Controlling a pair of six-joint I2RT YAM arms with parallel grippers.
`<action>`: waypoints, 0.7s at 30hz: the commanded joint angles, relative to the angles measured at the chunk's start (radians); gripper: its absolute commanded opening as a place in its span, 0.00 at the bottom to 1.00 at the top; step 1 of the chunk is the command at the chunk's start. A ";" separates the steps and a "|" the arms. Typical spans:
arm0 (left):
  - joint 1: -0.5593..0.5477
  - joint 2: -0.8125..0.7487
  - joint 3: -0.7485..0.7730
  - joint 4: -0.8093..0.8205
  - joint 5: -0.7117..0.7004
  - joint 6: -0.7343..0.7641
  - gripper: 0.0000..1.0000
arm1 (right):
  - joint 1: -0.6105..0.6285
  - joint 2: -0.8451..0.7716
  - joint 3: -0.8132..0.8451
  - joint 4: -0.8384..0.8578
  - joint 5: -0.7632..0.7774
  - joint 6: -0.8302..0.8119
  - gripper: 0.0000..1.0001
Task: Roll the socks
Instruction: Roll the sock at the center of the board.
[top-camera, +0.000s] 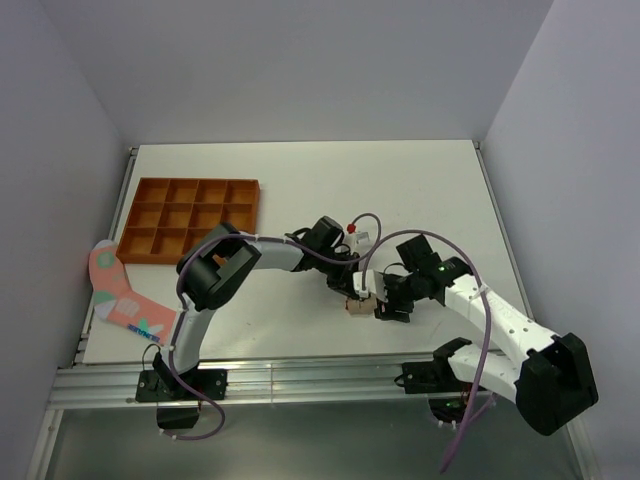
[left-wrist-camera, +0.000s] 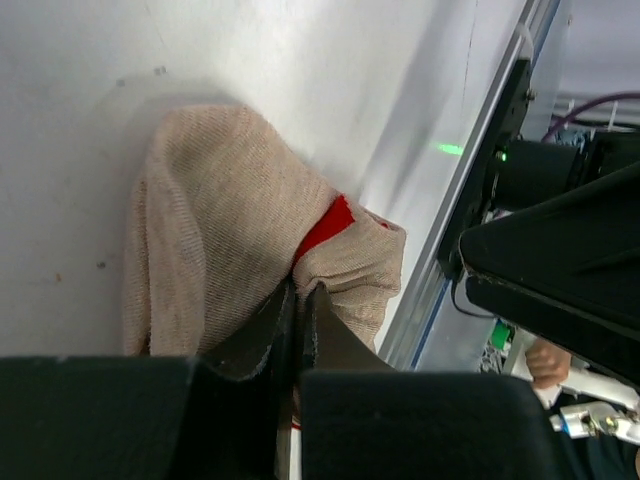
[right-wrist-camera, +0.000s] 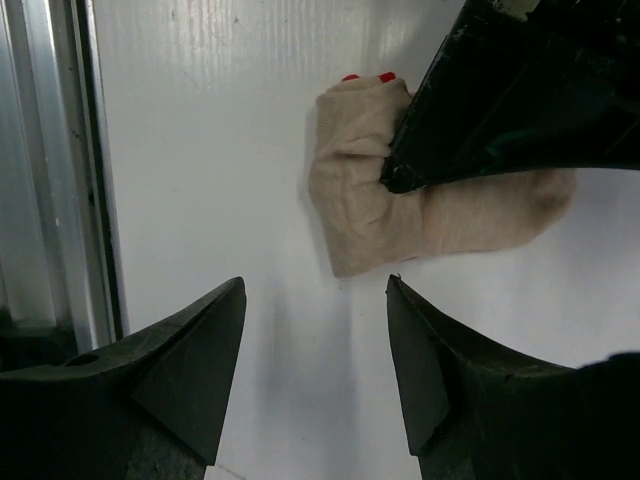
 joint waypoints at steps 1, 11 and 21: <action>-0.008 0.168 -0.135 -0.412 -0.220 0.179 0.00 | 0.053 0.005 0.011 0.086 0.038 0.005 0.65; -0.007 0.183 -0.165 -0.366 -0.114 0.154 0.00 | 0.160 -0.003 -0.049 0.197 0.078 0.045 0.54; -0.008 0.200 -0.151 -0.371 -0.130 0.137 0.00 | 0.266 0.003 -0.049 0.194 0.081 0.099 0.54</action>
